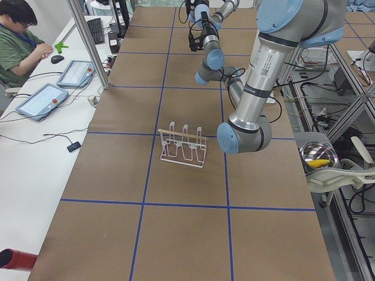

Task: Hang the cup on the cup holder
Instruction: 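Close the left gripper on the cup's base beside the right gripper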

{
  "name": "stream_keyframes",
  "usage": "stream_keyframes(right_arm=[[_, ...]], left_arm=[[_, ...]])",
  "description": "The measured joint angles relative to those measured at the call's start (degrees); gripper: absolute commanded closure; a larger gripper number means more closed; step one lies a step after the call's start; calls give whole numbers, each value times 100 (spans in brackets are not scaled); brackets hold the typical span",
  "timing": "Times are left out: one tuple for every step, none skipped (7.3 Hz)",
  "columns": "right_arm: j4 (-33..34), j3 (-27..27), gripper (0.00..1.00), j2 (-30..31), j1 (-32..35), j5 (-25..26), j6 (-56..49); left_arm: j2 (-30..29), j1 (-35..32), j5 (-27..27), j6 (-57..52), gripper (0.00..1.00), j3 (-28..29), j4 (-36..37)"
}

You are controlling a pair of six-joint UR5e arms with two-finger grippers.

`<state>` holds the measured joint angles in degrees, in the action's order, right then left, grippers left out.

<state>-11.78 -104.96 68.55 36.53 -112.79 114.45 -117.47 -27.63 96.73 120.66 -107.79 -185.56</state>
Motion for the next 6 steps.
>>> stream_keyframes(right_arm=[[-4,0,0,4,-39,78,10],[1,-8,0,0,-152,228,24],[-24,-22,0,16,-246,347,30],[-69,-34,0,42,-289,398,32],[-108,-38,0,62,-297,416,33],[-123,-43,0,80,-294,422,35]], left_arm=[[12,18,13,26,100,-22,-2],[11,55,27,39,100,-45,13],[26,65,36,43,100,-63,26],[44,69,44,44,100,-99,59],[65,72,57,45,100,-150,116],[79,72,146,45,100,-185,159]])
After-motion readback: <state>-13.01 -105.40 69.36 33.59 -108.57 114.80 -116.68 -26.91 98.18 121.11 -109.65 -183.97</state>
